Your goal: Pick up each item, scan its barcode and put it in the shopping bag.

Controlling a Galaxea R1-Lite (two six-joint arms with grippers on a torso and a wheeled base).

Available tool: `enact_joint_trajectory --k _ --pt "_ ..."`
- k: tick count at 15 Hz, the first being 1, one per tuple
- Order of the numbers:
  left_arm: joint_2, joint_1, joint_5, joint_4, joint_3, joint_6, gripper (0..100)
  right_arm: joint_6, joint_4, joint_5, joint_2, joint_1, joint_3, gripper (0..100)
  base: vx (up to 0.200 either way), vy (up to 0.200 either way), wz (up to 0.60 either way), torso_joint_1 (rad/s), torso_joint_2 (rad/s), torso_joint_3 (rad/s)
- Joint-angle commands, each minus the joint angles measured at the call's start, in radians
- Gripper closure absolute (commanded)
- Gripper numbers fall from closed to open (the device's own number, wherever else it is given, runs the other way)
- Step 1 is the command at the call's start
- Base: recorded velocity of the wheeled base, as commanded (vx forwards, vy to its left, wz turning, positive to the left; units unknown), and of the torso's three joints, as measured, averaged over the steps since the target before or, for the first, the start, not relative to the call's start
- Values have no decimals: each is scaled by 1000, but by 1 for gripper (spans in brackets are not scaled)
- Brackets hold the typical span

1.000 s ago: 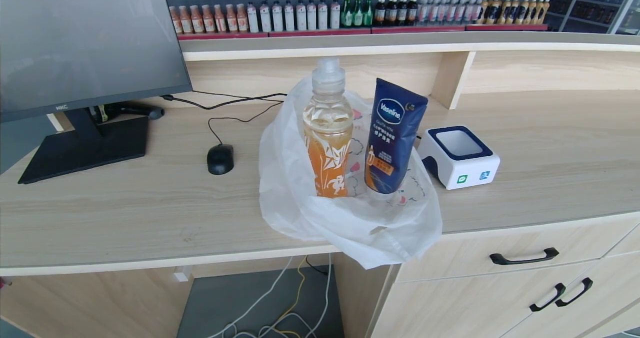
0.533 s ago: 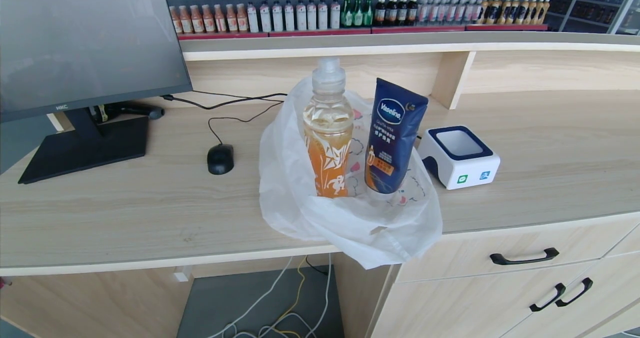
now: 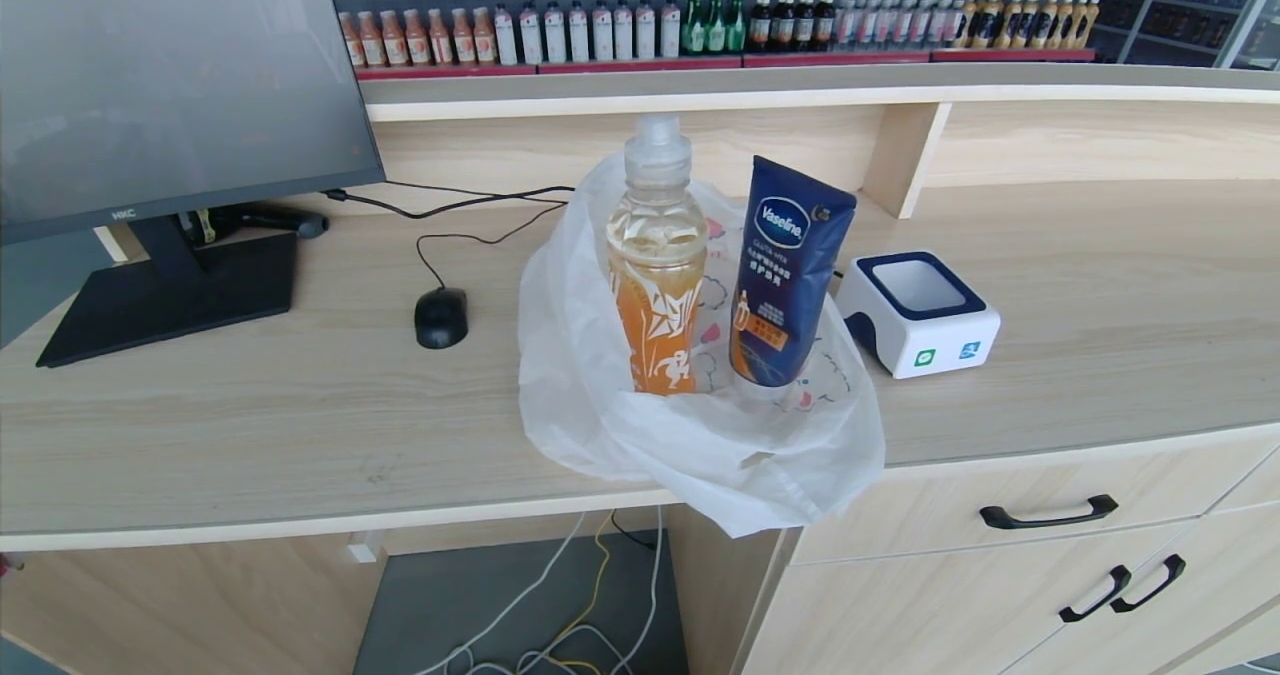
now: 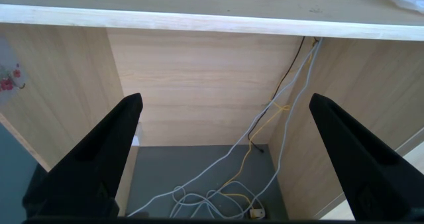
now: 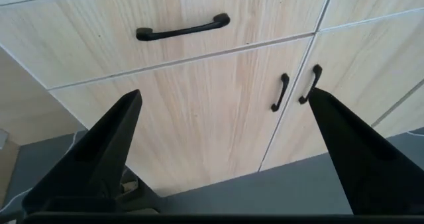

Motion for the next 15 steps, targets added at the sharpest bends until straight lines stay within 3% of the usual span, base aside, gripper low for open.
enact_joint_trajectory --k 1,7,9,13,15 --pt "0 0 0 0 0 -1 0 -43 13 56 -106 6 6 0 0 0 0 0 0 0" --pt "0 0 0 0 0 -1 0 -6 11 54 -115 2 6 0 0 0 0 0 0 0" --pt "0 0 0 0 0 -1 0 -53 11 56 -115 -1 6 0 0 0 0 0 0 0" --pt "0 2 0 0 0 -1 0 -29 13 56 -115 -1 6 0 -200 0 0 10 2 2" --pt "0 2 0 0 0 2 0 -29 13 56 -115 -1 6 0 0 0 0 0 0 0"
